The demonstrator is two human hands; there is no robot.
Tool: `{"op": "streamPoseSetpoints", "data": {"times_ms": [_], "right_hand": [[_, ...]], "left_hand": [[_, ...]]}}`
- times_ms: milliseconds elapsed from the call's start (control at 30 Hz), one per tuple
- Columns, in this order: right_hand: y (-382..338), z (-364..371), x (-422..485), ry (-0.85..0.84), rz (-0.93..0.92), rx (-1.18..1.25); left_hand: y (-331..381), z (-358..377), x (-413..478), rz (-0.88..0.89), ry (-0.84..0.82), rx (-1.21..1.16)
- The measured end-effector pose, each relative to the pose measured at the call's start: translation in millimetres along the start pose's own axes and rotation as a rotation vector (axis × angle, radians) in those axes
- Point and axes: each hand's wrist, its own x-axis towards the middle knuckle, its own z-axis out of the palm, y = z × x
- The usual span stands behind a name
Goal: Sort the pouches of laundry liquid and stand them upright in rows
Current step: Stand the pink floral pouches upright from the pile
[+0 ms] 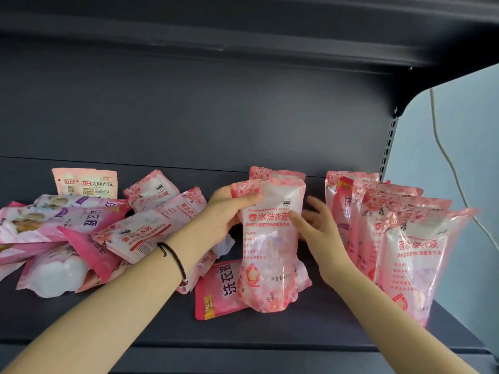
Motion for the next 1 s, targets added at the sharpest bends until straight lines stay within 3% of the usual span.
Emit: {"op": "streamPoseSetpoints", "data": {"times_ms": [100,333,567,1000], "right_hand": [[4.3,2.0,-1.2,-0.083,0.186,0.146],[-3.8,7.3,-1.6,0.063,0.139,0.185],[-50.3,10.1,41.5,0.111,-0.115,0.192],[36.2,0.5,83.2,0.2,0.109,0.248]], "left_hand": [[-9.6,-0.9,-6.4,-0.027,0.027,-0.12],[-29.2,-7.5,-31.9,-0.075,0.115,-0.243],[31.5,8.0,8.5,0.236,0.192,-0.019],[-46.8,21.8,61.7,0.236,0.313,0.175]]}}
